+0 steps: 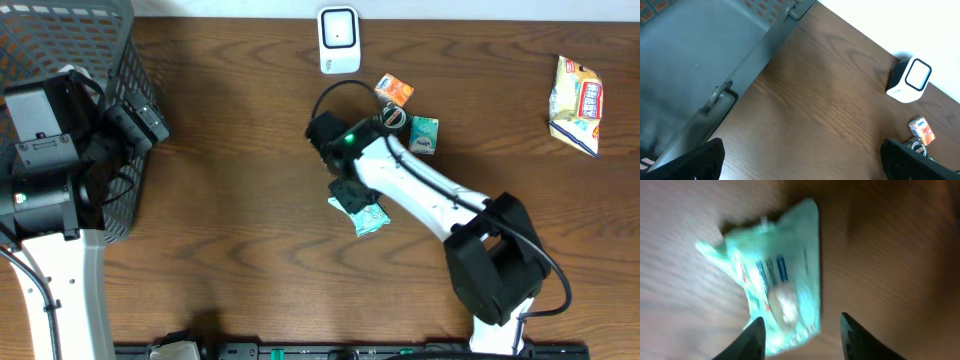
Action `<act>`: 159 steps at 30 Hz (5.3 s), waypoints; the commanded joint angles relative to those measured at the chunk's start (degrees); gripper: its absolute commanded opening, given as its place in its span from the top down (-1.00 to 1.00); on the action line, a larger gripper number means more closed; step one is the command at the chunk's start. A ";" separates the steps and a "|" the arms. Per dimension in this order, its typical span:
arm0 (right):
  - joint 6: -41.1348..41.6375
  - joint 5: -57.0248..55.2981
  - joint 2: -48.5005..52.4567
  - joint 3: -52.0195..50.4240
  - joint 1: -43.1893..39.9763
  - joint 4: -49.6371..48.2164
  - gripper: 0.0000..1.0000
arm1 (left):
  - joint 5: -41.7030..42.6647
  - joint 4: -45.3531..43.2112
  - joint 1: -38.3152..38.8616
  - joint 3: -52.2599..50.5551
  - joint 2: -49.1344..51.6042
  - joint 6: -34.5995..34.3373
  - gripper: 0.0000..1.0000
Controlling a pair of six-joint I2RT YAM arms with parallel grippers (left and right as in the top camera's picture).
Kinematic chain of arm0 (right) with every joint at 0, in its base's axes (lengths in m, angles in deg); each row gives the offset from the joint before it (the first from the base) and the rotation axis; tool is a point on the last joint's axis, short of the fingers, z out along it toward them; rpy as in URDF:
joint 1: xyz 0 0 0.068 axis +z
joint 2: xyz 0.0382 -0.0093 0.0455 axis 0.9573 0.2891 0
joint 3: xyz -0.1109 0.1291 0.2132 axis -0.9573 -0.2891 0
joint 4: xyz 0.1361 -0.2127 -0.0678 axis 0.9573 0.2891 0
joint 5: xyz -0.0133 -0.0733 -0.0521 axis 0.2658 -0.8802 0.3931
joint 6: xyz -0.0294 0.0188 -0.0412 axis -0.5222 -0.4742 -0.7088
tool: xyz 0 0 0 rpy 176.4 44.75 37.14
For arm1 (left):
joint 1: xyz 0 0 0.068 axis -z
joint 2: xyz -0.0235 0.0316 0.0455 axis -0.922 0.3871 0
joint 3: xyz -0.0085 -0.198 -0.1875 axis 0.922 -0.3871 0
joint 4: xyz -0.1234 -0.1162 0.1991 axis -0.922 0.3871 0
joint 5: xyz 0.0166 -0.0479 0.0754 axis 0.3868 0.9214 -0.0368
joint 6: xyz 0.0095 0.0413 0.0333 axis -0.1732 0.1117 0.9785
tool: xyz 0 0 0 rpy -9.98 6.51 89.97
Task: Scan the item barcode
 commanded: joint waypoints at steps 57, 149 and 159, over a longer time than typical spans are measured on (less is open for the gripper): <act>-4.28 11.39 1.31 -7.72 -4.46 -21.51 0.98 | -0.55 0.17 -0.26 0.04 0.02 0.74 -0.96; -1.27 38.42 25.31 49.11 -26.77 19.98 -0.98 | -0.55 0.15 -0.26 0.07 0.02 0.74 -0.96; -1.31 35.54 20.96 49.11 -18.34 19.89 -0.99 | -0.55 0.15 -0.26 0.07 0.02 0.74 -0.96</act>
